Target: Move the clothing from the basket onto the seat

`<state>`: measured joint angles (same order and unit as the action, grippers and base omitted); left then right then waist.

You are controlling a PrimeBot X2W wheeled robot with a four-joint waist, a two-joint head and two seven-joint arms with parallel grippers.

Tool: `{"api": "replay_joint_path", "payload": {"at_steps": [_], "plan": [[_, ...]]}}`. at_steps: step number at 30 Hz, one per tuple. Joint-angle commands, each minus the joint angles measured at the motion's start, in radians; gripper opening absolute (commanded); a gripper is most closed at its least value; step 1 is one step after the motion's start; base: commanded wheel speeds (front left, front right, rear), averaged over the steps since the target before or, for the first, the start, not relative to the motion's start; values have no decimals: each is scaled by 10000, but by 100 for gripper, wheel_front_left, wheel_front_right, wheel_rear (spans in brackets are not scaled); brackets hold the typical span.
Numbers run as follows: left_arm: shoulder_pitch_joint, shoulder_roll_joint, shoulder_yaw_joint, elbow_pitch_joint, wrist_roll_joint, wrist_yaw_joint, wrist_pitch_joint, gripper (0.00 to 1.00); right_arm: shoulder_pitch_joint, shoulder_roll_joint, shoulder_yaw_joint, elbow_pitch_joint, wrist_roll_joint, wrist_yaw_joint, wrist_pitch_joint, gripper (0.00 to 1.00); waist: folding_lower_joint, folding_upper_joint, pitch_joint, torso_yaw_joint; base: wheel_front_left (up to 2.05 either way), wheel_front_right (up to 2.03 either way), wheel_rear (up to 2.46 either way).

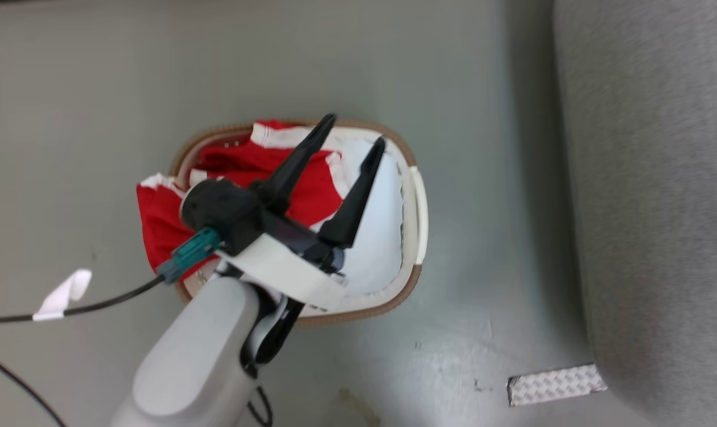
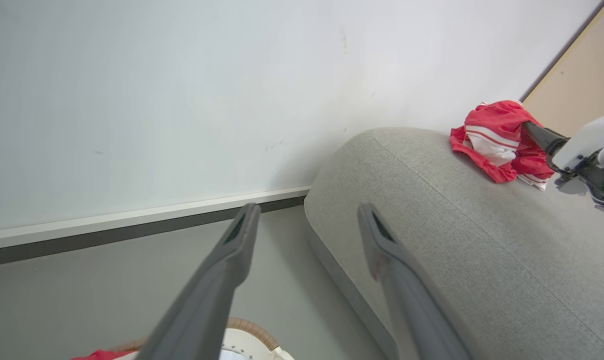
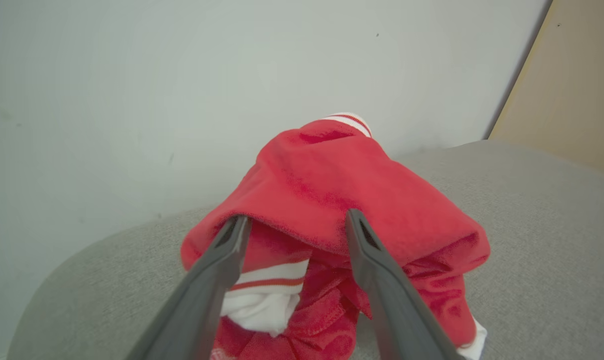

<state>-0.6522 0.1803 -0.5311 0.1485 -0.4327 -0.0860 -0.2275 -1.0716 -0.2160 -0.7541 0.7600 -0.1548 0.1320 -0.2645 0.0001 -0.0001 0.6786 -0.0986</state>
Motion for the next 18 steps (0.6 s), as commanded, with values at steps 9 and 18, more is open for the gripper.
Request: {"api": "replay_joint_path", "payload": {"at_steps": [9,18], "plan": [[1415,311,732,498,114,479,-376,100,3298,1094,2326,-3111,1096,-25,2,100,-1,1,-2335,-255,0,0,0],[3116,139,2022,216,877,839,-367,100,6119,1463,4554,-5397,1890,-25,4,100,-1,1,-4091,12,0,0,0]]}}
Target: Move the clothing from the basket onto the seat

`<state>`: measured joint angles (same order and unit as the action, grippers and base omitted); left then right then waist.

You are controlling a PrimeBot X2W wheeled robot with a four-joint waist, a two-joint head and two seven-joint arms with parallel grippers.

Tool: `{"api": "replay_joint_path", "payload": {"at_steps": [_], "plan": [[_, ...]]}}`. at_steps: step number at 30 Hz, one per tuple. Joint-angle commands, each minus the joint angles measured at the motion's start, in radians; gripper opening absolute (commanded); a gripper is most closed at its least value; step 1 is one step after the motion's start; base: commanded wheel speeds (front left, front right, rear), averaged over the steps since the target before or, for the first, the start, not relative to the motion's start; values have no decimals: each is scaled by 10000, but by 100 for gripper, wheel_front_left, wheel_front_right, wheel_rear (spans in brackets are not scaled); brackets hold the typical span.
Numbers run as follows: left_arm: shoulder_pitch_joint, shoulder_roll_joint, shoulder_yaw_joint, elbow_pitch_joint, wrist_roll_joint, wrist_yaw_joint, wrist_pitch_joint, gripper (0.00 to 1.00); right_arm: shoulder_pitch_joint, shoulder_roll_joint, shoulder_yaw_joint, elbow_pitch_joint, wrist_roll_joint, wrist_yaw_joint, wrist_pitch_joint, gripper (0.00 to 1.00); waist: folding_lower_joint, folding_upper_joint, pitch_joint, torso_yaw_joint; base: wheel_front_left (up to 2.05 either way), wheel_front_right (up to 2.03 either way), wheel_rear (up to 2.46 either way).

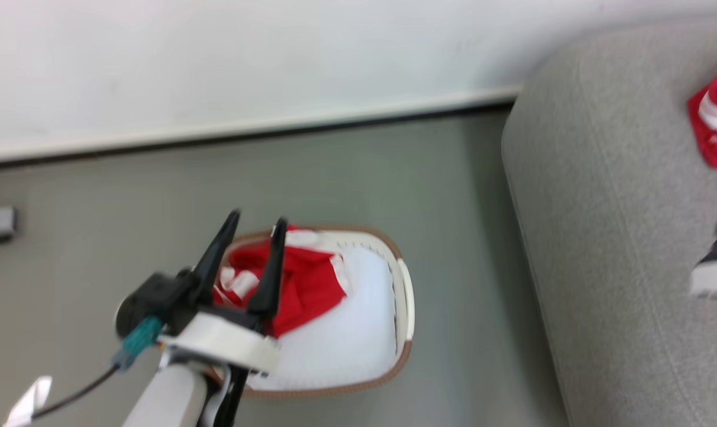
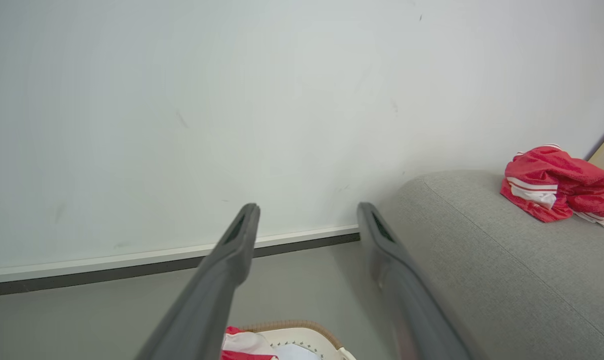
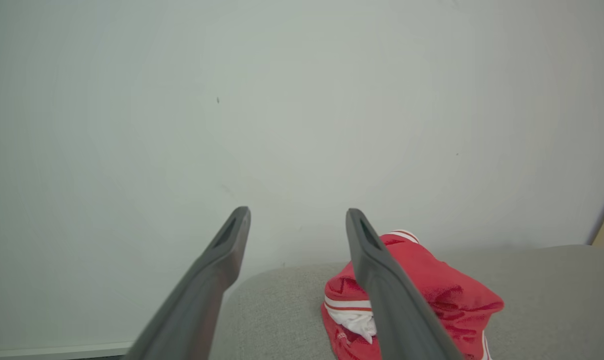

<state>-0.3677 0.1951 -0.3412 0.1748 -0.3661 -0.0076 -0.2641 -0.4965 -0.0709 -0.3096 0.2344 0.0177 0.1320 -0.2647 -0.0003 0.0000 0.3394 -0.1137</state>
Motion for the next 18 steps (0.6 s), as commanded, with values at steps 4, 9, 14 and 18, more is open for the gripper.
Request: {"api": "replay_joint_path", "payload": {"at_steps": [4,9,14,18], "plan": [[1163,-255,895,-53,417,40,-1,100,1614,162,1013,-542,286,-25,6,100,3,0,-1367,324,0,0,0],[2212,-563,1968,-33,911,-7,-2,100,2913,181,2038,-431,368,-25,4,100,3,0,-2050,444,0,0,0],[3037,-789,2663,47,1279,-195,-3,100,3765,166,2863,-93,876,-25,3,100,3,0,-2607,475,0,0,0],[3606,-1075,3065,-155,1612,-276,-3,100,4223,182,3456,155,1212,-25,4,100,3,0,-2855,464,0,0,0]]}}
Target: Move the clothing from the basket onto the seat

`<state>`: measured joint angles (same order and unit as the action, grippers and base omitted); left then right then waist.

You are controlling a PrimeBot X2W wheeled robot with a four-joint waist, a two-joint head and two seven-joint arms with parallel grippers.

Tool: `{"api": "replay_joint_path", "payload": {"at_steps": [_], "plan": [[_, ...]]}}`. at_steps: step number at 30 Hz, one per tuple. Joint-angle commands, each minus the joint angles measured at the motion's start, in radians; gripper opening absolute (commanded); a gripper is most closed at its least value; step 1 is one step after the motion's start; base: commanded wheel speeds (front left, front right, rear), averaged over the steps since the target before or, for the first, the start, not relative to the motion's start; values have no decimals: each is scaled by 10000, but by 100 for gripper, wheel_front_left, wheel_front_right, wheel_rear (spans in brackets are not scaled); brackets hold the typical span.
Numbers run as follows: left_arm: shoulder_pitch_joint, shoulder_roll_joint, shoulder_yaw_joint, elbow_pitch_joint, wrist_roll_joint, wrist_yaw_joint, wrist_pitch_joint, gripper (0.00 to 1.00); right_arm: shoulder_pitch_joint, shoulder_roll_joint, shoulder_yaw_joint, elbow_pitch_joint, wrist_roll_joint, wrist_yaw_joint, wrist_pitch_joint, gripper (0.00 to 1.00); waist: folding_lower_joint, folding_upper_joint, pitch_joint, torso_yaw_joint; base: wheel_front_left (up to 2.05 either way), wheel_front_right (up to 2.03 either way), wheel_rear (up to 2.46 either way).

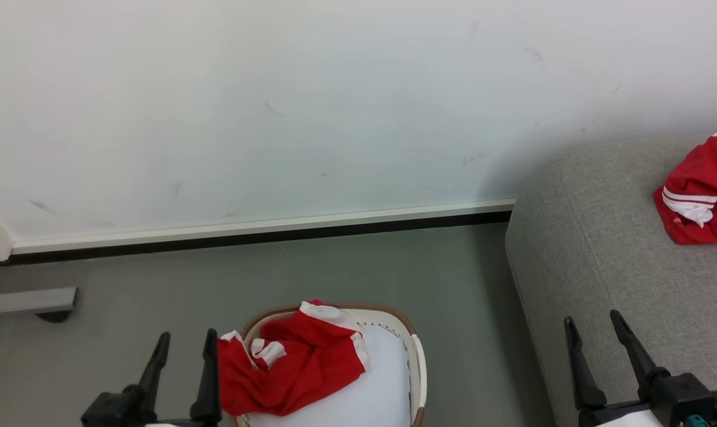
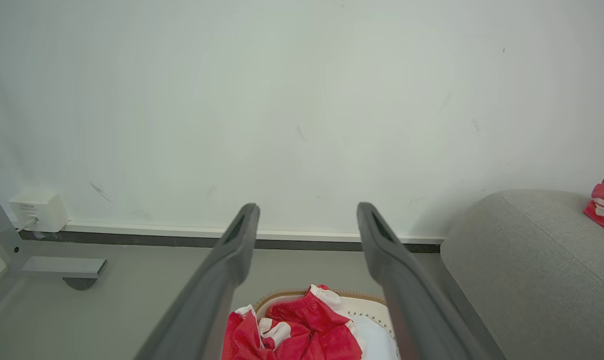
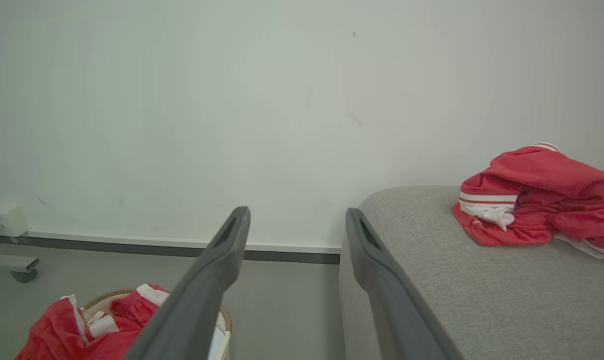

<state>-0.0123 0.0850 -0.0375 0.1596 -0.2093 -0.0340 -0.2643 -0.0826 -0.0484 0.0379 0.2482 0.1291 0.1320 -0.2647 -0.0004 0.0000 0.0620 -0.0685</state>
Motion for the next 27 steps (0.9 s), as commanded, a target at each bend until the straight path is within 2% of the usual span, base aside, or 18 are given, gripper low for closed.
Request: {"api": "replay_joint_path", "payload": {"at_steps": [1,18,27], "plan": [[150,-21,91,-49,104,-35,-1,100,115,-40,81,47,142,-25,4,100,4,0,-112,9,0,0,0],[277,-313,481,-10,590,-479,-2,100,16,-37,210,158,309,-25,5,100,4,0,9,0,0,0,0],[-564,-327,99,283,864,-680,-2,100,-701,-37,-81,-203,155,-25,5,100,4,0,1249,-217,0,0,0]]}}
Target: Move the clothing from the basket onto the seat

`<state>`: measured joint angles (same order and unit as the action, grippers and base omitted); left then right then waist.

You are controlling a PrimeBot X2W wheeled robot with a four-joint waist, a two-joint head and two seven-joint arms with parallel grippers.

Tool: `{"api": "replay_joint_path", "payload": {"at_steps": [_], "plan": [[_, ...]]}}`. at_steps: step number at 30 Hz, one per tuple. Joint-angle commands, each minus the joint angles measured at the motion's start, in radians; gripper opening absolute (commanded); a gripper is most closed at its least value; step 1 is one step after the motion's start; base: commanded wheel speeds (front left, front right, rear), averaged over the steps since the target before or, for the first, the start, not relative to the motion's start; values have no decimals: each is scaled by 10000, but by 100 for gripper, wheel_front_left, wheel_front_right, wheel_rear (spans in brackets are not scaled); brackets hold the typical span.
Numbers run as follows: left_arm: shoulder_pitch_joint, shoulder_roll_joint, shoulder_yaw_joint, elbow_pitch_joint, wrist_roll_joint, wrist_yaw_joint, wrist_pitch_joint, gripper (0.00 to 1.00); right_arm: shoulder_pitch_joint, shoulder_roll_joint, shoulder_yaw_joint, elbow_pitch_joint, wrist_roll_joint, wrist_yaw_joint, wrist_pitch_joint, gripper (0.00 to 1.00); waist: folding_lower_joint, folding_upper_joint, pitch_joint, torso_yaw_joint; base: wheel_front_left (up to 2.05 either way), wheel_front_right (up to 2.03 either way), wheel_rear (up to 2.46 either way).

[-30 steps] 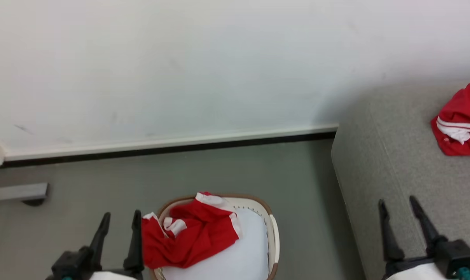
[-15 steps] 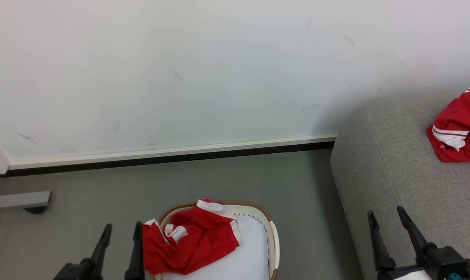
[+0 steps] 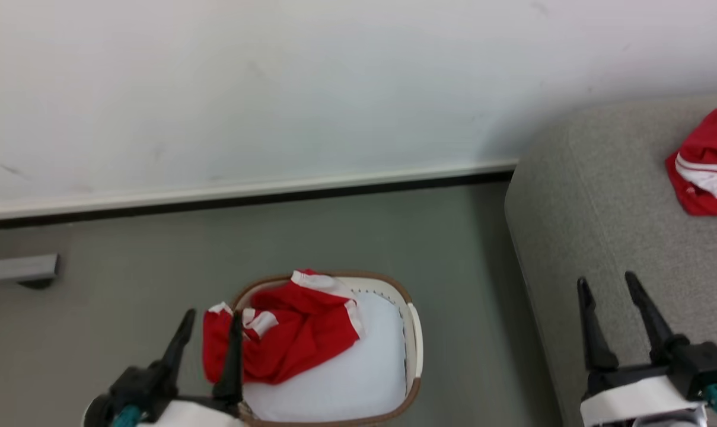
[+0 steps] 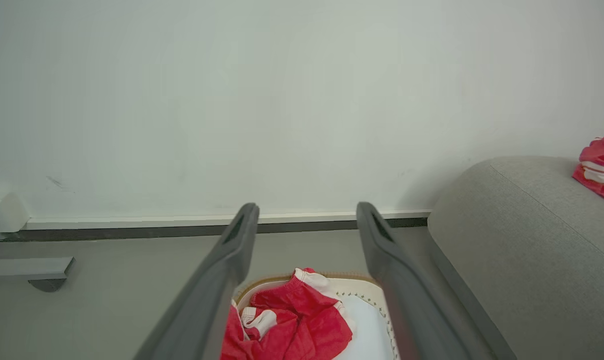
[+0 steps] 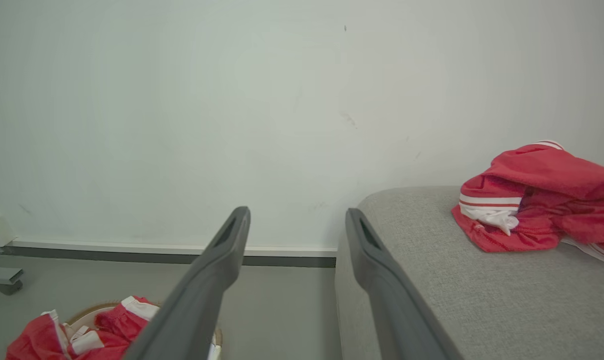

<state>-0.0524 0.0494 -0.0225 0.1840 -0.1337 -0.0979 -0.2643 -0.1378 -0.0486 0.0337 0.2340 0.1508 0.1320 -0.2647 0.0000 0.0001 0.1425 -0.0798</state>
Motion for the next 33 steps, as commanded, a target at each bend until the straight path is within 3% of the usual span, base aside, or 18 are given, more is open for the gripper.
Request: {"api": "replay_joint_path", "payload": {"at_steps": [1,10,17,25,33], "plan": [[-362,29,-161,157,191,-63,-2,100,-264,-33,-93,-132,-78,-25,5,100,0,-1,700,-136,0,0,0],[-3418,290,-1512,2605,1120,-233,186,100,-1534,-29,-748,-1129,-57,-25,5,100,0,-1,3661,-380,0,0,0],[-5864,441,-2263,4830,1583,-300,1266,100,-2426,-22,-858,-1960,146,-25,5,100,0,-1,5614,-697,0,0,0],[-7715,593,-2252,6776,1694,2,1940,100,-2915,-25,-709,-2734,397,-25,5,100,0,-1,6964,-1028,0,0,0],[-8902,848,-2177,8005,1604,359,1840,100,-3055,-21,-632,-3295,556,-25,5,100,0,-1,7801,-1205,0,0,0]]}}
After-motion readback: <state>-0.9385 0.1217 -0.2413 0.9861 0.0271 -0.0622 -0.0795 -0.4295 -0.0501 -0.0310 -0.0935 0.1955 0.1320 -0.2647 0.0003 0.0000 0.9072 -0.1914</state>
